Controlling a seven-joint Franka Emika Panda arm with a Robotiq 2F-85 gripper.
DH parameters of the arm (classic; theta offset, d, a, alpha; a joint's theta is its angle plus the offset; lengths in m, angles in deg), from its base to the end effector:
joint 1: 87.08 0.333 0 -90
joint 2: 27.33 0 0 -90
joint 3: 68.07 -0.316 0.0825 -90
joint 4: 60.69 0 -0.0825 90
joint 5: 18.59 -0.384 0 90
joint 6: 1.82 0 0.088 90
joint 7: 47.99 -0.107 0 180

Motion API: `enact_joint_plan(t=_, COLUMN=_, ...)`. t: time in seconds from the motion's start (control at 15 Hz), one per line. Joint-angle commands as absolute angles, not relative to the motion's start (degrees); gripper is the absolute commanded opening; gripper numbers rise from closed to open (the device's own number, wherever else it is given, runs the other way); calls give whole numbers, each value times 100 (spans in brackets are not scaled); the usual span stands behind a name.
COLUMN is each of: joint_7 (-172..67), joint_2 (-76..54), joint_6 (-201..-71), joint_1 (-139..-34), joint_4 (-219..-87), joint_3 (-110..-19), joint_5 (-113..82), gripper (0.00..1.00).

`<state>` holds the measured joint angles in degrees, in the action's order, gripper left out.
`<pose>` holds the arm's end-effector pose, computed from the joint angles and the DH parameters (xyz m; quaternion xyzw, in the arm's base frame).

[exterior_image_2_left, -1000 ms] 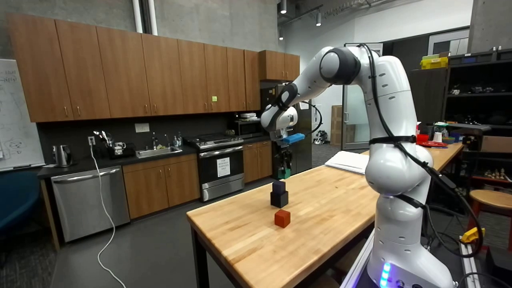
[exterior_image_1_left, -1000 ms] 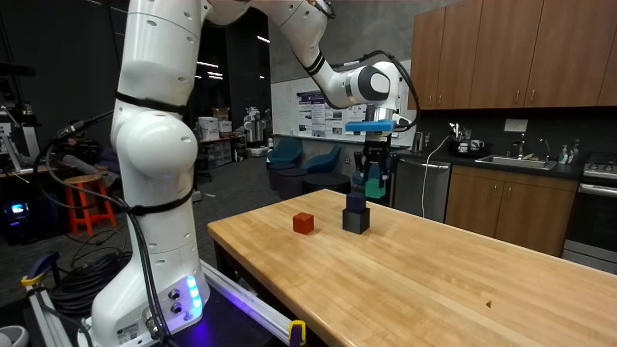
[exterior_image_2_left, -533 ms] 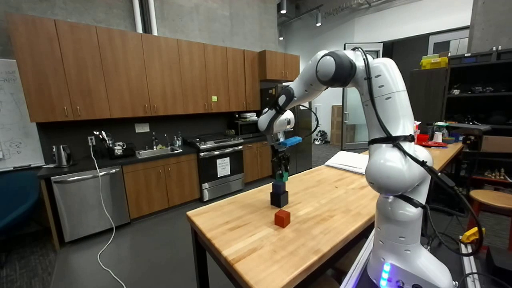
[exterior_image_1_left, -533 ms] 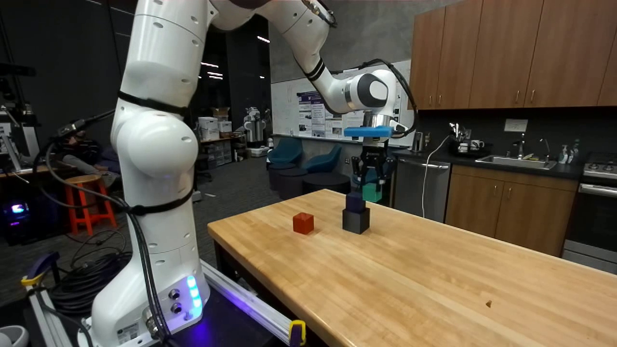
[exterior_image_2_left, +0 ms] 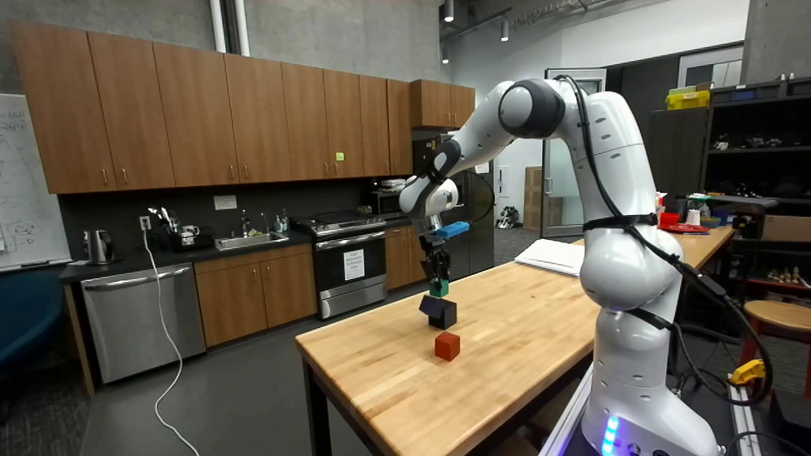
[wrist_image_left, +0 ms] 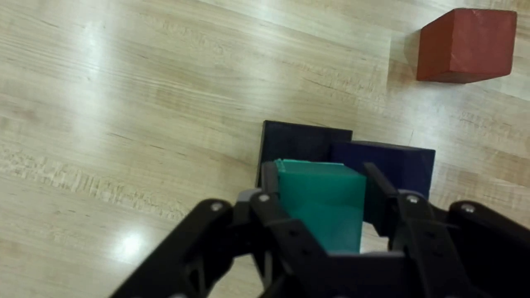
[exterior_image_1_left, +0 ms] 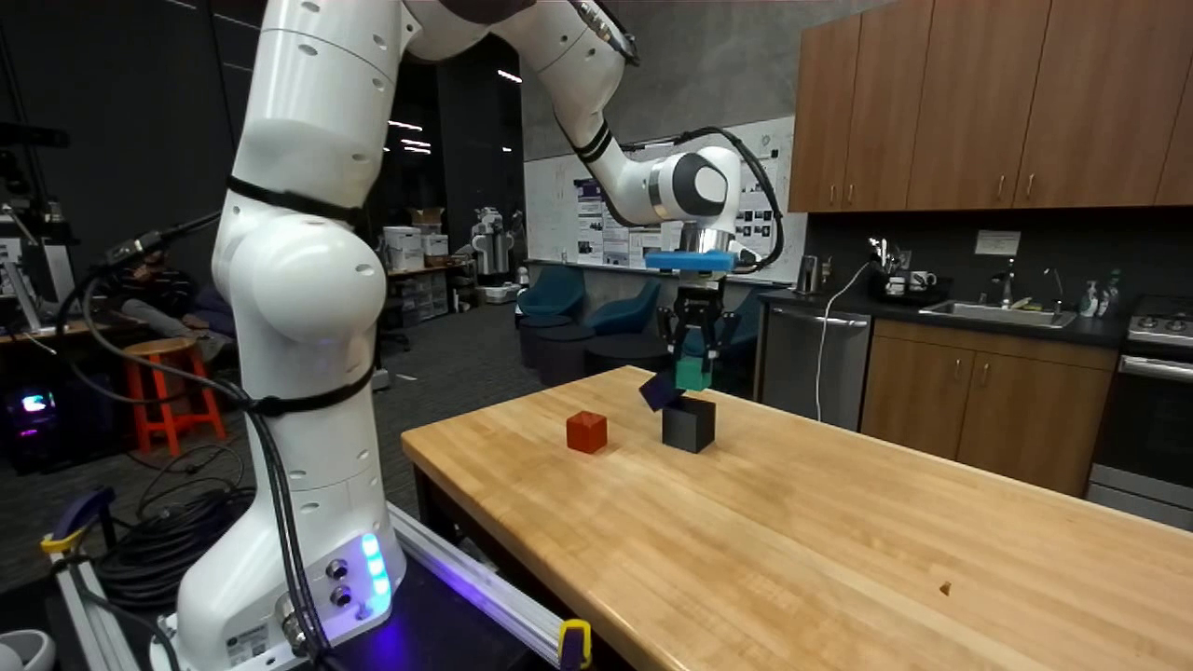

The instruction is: Use the green block to knock off the purple block, then put the green block on the black block

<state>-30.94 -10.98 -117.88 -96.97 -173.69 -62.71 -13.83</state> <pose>0.5574 -0.1553 0.3099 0.9914 0.0383 -0.1241 0.0143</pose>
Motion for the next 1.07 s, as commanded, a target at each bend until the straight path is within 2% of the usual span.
enact_joint_plan(t=0.0, joint_7=-3065, joint_2=-1315, joint_6=-11764, joint_1=-9601, joint_4=-17720, joint_3=-6339, joint_5=-1392, gripper=26)
enact_joint_plan(t=1.0, joint_7=-2971, joint_2=-1208, joint_6=-11754, joint_1=-9715, joint_4=-17588, joint_3=-6221, joint_5=-1384, gripper=26)
